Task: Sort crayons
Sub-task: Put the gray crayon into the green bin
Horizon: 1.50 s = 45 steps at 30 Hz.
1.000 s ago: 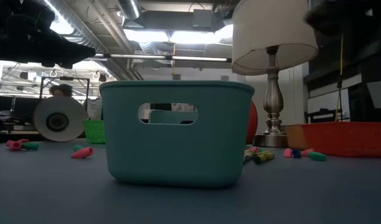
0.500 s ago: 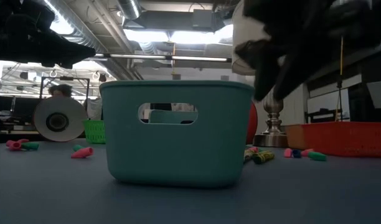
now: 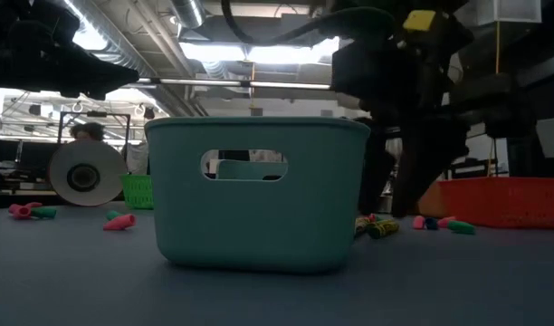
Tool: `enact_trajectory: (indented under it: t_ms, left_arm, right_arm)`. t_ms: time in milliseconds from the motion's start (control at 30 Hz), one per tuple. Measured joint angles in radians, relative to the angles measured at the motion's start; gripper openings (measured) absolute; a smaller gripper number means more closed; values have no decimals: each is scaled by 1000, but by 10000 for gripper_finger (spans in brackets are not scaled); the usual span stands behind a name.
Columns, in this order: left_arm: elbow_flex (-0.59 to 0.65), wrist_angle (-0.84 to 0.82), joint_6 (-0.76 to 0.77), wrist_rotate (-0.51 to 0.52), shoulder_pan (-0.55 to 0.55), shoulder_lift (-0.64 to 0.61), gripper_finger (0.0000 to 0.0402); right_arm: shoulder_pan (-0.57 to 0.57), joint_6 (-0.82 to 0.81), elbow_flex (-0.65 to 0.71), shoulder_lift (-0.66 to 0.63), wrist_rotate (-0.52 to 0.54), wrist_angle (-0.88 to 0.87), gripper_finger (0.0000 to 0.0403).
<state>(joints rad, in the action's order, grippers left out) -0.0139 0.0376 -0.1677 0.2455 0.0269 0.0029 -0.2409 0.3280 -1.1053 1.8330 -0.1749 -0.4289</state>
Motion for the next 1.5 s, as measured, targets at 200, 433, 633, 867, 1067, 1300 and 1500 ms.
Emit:
enact_trajectory:
  t_ms: [200,433,633,867,1067,1300,1500]
  left_arm:
    - [0,0,0,0,0,0,53]
    - [0,0,0,0,0,0,53]
    - [0,0,0,0,0,0,53]
    - [0,-1,0,0,0,0,53]
    - [0,1,0,3,0,0,53]
    - [0,0,0,4,0,0,53]
    - [0,0,0,4,0,0,53]
  right_arm:
    - [0,17,0,19,0,43,144]
    - [0,21,0,22,0,46,144]
    - [22,20,-1,39,5,74,144]
    - [27,21,-2,39,-2,61,144]
    - [27,21,-2,39,5,27,144]
    - [26,20,-2,41,9,-41,144]
    - [26,16,-1,41,26,-31,144]
